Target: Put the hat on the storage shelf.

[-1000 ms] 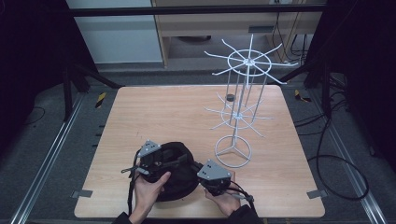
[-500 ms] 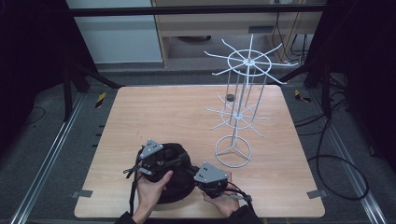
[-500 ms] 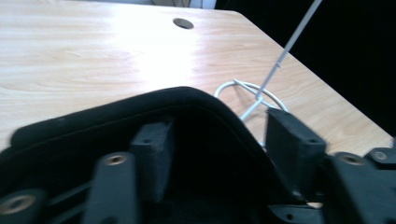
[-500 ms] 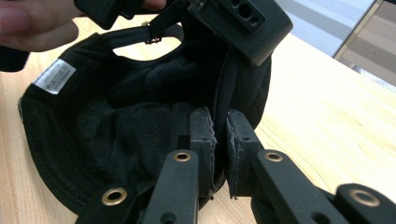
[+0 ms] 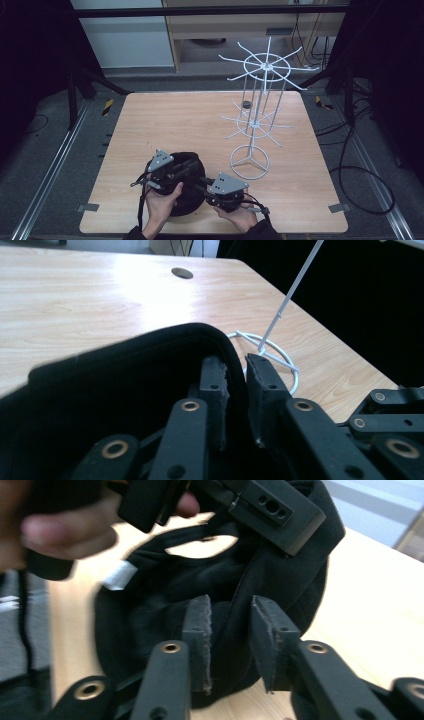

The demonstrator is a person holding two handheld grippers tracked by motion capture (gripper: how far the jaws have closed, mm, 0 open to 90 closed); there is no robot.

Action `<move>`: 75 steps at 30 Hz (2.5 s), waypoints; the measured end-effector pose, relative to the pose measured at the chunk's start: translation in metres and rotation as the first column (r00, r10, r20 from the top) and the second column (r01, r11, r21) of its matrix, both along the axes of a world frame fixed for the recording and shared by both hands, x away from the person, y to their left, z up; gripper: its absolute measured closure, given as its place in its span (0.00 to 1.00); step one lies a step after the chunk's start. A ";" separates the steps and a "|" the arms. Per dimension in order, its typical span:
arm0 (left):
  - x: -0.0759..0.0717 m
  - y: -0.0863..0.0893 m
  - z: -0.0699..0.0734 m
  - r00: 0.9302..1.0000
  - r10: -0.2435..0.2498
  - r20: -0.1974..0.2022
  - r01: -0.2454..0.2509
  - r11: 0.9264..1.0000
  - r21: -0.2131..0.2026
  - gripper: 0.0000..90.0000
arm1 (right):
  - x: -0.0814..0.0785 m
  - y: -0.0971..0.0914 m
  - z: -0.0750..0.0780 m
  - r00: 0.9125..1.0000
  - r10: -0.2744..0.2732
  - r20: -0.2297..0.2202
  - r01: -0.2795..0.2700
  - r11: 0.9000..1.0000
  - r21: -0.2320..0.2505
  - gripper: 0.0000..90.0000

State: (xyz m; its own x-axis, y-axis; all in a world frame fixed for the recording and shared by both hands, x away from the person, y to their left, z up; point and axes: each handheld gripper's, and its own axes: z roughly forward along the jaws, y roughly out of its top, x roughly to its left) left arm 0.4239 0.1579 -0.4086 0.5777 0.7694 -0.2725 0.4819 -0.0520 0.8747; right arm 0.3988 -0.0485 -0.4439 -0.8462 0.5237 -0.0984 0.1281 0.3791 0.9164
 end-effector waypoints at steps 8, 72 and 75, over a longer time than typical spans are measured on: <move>-0.006 0.013 0.012 0.999 -0.017 0.047 0.018 1.000 -0.013 0.93 | 0.001 -0.031 0.009 0.999 -0.013 -0.035 0.017 0.995 0.099 0.64; -0.027 0.023 0.028 0.971 -0.198 0.136 0.200 0.980 -0.004 0.94 | 0.008 -0.024 0.019 0.996 -0.045 -0.076 0.054 0.992 0.115 0.96; -0.027 0.022 0.032 0.969 -0.201 0.146 0.205 0.979 -0.008 0.94 | 0.008 -0.027 0.018 0.995 -0.060 -0.084 0.070 0.990 0.121 0.86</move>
State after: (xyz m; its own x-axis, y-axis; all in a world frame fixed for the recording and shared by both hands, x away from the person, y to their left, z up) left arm 0.3968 0.1801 -0.3766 0.7554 0.6267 -0.1914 0.3327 -0.1151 0.9360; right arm 0.4069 -0.0755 -0.4256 -0.8124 0.5820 0.0370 0.2233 0.2519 0.9416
